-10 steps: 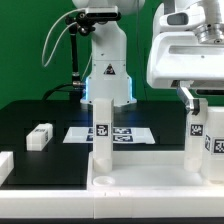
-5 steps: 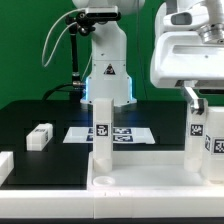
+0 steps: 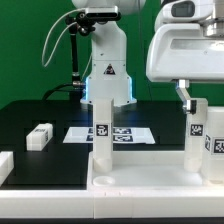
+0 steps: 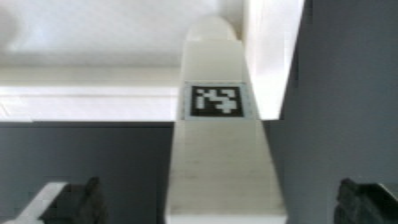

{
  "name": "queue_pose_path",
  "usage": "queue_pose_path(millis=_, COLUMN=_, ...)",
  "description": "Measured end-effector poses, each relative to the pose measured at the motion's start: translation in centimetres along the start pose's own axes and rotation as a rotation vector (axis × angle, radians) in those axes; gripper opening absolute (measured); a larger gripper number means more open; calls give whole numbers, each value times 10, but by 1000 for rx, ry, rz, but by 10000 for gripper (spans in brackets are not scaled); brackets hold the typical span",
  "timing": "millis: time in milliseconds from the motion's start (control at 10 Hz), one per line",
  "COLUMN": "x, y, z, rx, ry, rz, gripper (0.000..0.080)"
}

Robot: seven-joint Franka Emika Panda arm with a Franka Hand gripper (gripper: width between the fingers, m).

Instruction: Assemble desk

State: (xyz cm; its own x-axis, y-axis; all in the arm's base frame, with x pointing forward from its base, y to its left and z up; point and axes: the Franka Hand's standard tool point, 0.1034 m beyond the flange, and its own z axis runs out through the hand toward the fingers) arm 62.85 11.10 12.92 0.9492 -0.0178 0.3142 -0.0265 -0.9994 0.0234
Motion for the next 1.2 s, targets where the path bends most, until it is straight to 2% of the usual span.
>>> queue_pose_path(millis=100, x=4, y=4, z=-1, rx=-3, ry=-40, rz=10, gripper=649)
queue_pose_path(millis=200, x=-1, y=9, z=-2, rx=-6, ry=-138, rz=21, gripper=649)
queue_pose_path(millis=300, x=6, y=13, z=-6, rx=-9, ry=-230, rz=43, gripper=649)
queue_pose_path(millis=400, x=17, y=10, z=-6, rx=-6, ry=-253, rz=70, gripper=649)
queue_pose_path(millis=500, x=18, y=7, z=-2, rx=6, ry=-243, rz=79, gripper=649)
queue_pose_path(millis=600, x=17, y=11, z=1, rx=8, ry=-250, rz=87, gripper=649)
queue_pose_path(millis=700, x=17, y=13, z=2, rx=6, ry=-251, rz=92, gripper=649)
queue_pose_path(millis=900, x=13, y=4, z=6, rx=1, ry=-253, rz=104, gripper=649)
queue_pose_path(millis=1100, x=12, y=5, z=7, rx=-3, ry=-255, rz=129, gripper=649)
queue_pose_path(millis=1200, x=12, y=5, z=7, rx=-3, ry=-255, rz=129, gripper=519)
